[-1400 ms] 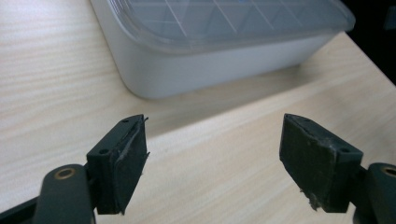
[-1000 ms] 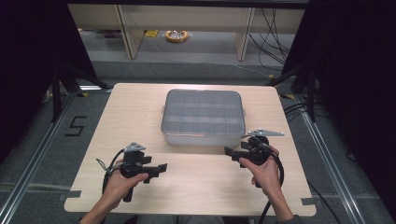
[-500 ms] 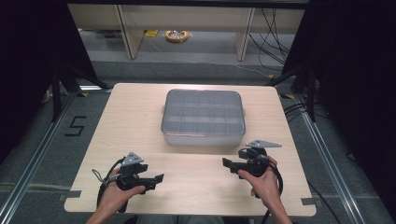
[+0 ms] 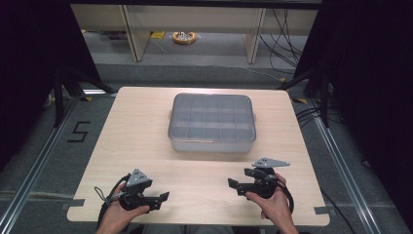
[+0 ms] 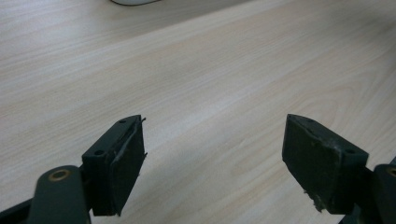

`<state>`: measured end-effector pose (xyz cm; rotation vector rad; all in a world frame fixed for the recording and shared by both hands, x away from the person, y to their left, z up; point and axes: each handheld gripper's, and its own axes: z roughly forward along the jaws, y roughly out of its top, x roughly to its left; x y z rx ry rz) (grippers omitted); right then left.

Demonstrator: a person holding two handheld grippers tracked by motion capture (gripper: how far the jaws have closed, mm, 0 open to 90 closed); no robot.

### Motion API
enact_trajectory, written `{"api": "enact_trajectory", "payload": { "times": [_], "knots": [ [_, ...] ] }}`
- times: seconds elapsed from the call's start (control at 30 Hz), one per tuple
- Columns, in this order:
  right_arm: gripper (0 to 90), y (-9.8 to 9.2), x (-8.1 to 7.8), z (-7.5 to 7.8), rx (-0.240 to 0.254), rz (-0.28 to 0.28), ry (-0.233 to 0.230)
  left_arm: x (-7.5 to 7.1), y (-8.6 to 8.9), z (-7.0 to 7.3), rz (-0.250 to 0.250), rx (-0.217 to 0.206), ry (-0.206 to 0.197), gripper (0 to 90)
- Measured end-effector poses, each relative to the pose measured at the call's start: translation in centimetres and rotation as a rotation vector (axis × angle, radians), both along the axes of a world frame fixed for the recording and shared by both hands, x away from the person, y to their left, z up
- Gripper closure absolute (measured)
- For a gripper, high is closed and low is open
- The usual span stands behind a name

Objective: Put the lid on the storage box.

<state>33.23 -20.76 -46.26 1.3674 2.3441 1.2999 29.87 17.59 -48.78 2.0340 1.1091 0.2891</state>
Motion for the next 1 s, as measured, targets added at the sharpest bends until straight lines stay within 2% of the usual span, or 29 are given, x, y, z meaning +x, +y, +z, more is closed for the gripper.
{"api": "enact_trajectory", "payload": {
  "times": [0.03, 0.1, 0.13, 0.2, 0.23, 0.27, 0.3, 0.33, 0.37, 0.4, 0.43, 0.47, 0.5, 0.53, 0.57, 0.63, 0.67, 0.7, 0.73, 0.77, 0.8, 0.83, 0.87, 0.9, 0.93, 0.97, 1.0],
  "knots": [
    [20.6, 0.1, -0.3, -0.1, -0.009, -0.004, 0.018, -0.2, -0.1, -0.1, 0.004, -0.01, 0.001, 20.6],
    [20.0, 0.1, -0.5, -0.4, -0.015, 0.012, 0.003, -0.5, 0.0, -0.1, -0.027, 0.024, 0.003, 20.4],
    [20.0, 0.2, -0.6, -0.6, -0.012, 0.02, 0.017, -0.7, -0.1, -0.3, -0.019, 0.023, -0.003, 20.3],
    [19.6, 0.2, -0.9, -0.7, -0.032, 0.02, 0.004, -0.9, -0.1, -0.3, -0.019, 0.022, 0.001, 20.3],
    [19.5, 0.2, -1.1, -0.8, -0.019, 0.027, 0.015, -1.0, -0.1, -0.4, -0.015, 0.029, -0.008, 20.3],
    [19.4, 0.1, -1.2, -0.8, -0.035, 0.022, 0.007, -1.2, -0.1, -0.4, -0.019, 0.02, -0.008, 20.2],
    [19.2, 0.1, -1.4, -1.0, -0.022, 0.034, 0.008, -1.3, 0.1, -0.3, -0.044, 0.059, -0.012, 20.2],
    [19.1, 0.3, -1.8, -1.0, -0.009, 0.012, 0.021, -1.4, 0.0, -0.3, -0.037, 0.055, -0.021, 20.2],
    [18.8, 0.1, -1.8, -1.1, -0.028, 0.031, 0.008, -1.6, -0.2, -0.4, -0.018, 0.03, -0.018, 20.2],
    [18.5, 0.0, -2.1, -1.1, -0.032, 0.03, 0.011, -1.8, -0.1, -0.4, -0.027, 0.044, -0.013, 20.2],
    [18.5, 0.0, -2.3, -1.3, -0.018, 0.042, 0.014, -1.9, -0.1, -0.4, -0.029, 0.041, -0.003, 20.2],
    [18.4, -0.1, -2.4, -1.4, -0.027, 0.045, 0.003, -2.1, -0.2, -0.5, -0.024, 0.029, -0.015, 20.2],
    [18.2, -0.1, -2.7, -1.4, -0.027, 0.045, 0.0, -2.3, -0.2, -0.5, -0.042, 0.041, -0.022, 20.2],
    [18.0, 0.0, -3.0, -1.6, -0.021, 0.048, 0.013, -2.3, 0.1, -0.4, -0.078, 0.071, -0.02, 20.2],
    [17.8, -0.1, -3.4, -1.8, -0.034, 0.057, 0.008, -2.6, -0.1, -0.5, -0.063, 0.056, -0.026, 20.2],
    [17.6, -0.1, -3.5, -1.9, -0.028, 0.06, 0.003, -2.8, -0.2, -0.6, -0.051, 0.057, -0.03, 20.2],
    [17.6, -0.1, -3.8, -1.9, -0.036, 0.056, 0.019, -2.9, -0.1, -0.6, -0.056, 0.068, -0.031, 20.2],
    [17.5, -0.2, -4.0, -2.0, -0.047, 0.061, 0.012, -3.1, -0.1, -0.6, -0.067, 0.058, -0.011, 20.2],
    [17.4, -0.2, -4.1, -2.2, -0.029, 0.072, 0.015, -3.3, -0.3, -0.7, -0.057, 0.043, -0.021, 20.2],
    [17.5, -0.3, -4.5, -2.4, -0.032, 0.073, 0.011, -3.4, -0.2, -0.7, -0.076, 0.08, -0.019, 20.2],
    [17.5, -0.3, -4.5, -2.4, -0.032, 0.073, 0.011, -3.6, -0.3, -0.7, -0.074, 0.062, -0.011, 20.2],
    [17.4, -0.4, -4.7, -2.4, -0.038, 0.066, 0.029, -3.7, -0.3, -0.7, -0.08, 0.065, -0.023, 20.2],
    [17.4, -0.3, -4.9, -2.5, -0.024, 0.059, 0.046, -4.0, -0.5, -0.8, -0.065, 0.053, -0.018, 20.1],
    [17.4, -0.4, -5.0, -2.7, -0.037, 0.075, 0.032, -4.1, -0.4, -0.8, -0.081, 0.066, -0.015, 20.2],
    [17.4, -0.5, -5.2, -2.7, -0.049, 0.072, 0.034, -4.2, -0.5, -0.8, -0.076, 0.072, -0.022, 20.2],
    [17.3, -0.3, -5.5, -2.7, -0.034, 0.055, 0.059, -4.3, -0.5, -0.8, -0.085, 0.071, -0.031, 20.2],
    [16.9, -0.5, -5.6, -2.9, -0.041, 0.084, 0.032, -4.4, -0.3, -0.7, -0.111, 0.106, -0.028, 20.2]
  ]
}}
